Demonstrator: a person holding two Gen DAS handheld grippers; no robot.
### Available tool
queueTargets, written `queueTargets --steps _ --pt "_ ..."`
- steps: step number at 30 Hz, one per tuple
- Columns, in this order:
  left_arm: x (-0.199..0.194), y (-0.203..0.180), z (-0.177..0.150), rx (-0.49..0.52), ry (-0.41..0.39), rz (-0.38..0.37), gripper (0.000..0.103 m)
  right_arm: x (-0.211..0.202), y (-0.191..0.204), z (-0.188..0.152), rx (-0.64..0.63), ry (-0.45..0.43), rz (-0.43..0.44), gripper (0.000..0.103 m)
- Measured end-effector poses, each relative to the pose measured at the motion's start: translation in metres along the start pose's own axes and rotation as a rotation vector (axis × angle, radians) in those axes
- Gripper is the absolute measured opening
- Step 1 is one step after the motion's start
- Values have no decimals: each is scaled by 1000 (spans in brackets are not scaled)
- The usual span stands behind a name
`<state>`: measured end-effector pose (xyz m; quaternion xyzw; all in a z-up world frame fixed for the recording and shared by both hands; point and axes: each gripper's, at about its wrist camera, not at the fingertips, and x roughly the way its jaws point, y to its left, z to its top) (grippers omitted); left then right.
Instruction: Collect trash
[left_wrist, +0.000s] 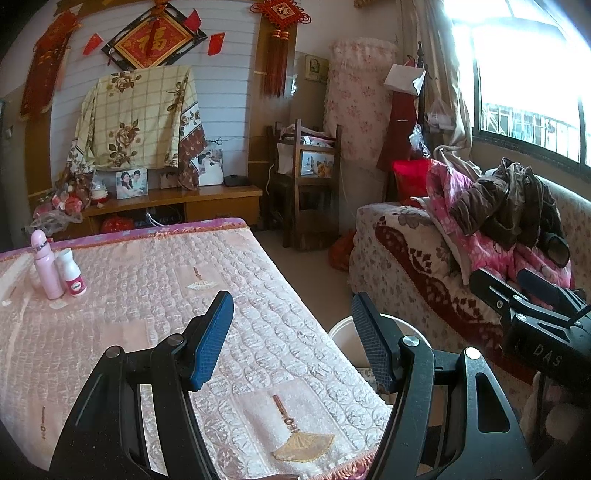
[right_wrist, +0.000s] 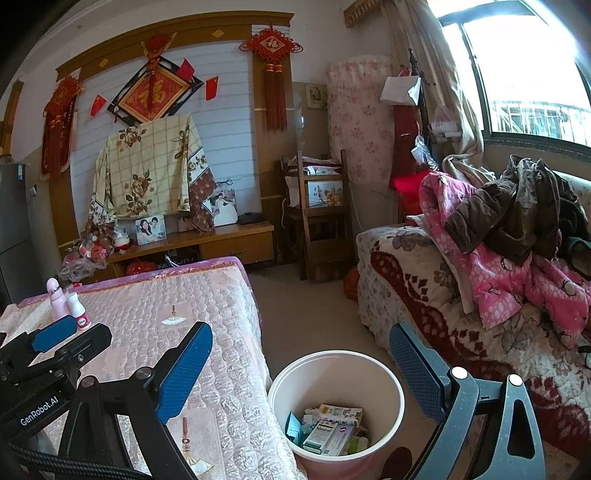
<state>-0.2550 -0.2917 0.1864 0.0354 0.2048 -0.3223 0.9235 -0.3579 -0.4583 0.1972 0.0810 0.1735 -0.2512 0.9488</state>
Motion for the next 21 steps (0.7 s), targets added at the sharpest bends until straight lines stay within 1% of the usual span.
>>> queueTargets --steps 17,21 --pt "2 1 -4 0 3 0 66 4 -5 -4 0 12 -4 96" --pt "3 3 -10 2 8 0 66 5 -6 -4 1 20 -6 96"
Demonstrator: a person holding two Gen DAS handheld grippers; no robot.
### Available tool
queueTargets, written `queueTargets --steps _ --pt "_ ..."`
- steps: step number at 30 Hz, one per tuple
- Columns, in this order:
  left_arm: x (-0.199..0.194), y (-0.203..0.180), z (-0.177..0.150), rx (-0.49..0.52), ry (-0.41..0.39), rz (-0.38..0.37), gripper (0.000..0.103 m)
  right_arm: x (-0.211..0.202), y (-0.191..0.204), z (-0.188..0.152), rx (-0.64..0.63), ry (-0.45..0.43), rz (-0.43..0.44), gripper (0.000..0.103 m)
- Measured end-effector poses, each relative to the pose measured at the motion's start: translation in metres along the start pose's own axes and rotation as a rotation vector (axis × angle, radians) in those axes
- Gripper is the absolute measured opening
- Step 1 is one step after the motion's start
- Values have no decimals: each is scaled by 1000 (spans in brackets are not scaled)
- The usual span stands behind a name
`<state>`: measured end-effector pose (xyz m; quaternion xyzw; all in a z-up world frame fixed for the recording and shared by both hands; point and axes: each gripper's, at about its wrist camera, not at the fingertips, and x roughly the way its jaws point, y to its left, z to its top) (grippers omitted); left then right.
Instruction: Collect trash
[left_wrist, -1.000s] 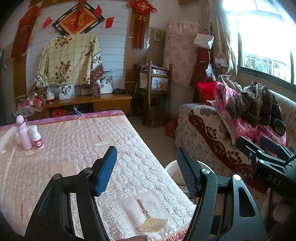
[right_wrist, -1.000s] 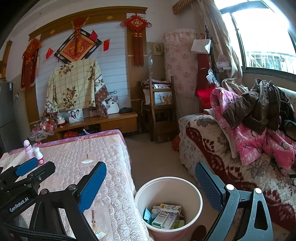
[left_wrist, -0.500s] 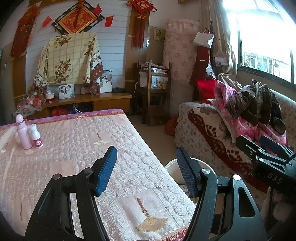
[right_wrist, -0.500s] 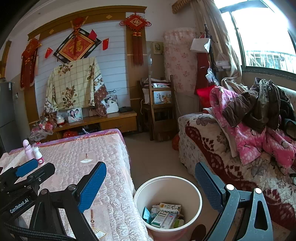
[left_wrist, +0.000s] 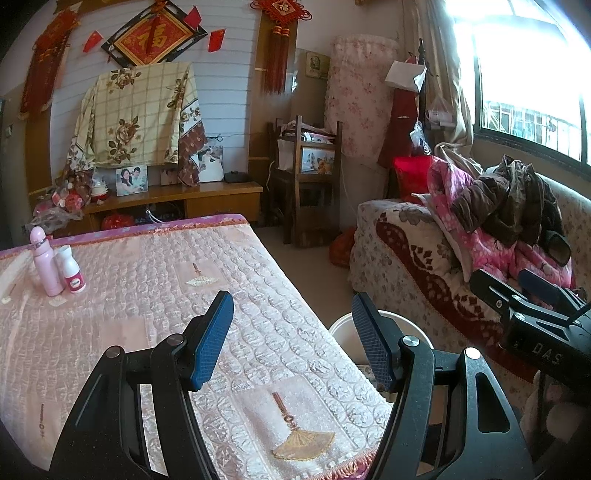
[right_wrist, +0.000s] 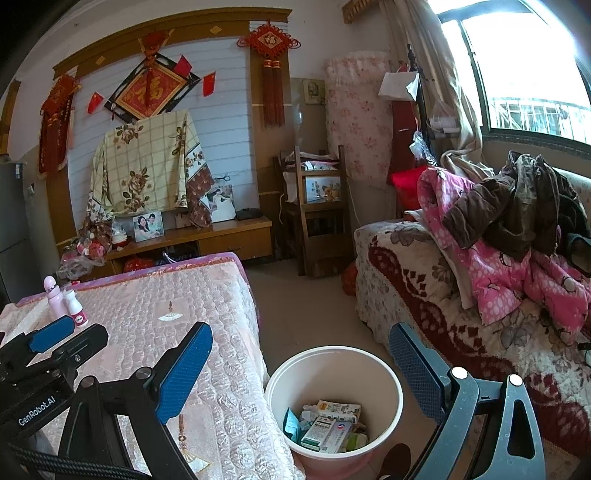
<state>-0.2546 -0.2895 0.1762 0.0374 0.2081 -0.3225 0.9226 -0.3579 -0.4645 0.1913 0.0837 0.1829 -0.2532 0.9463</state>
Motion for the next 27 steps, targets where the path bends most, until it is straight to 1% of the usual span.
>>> queueTargets --steps 19,27 --pt "7 -1 -3 2 24 -13 66 3 -4 -2 2 15 -2 96" --pt "16 9 -6 -22 43 -18 66 17 -1 -6 -9 38 -2 96"
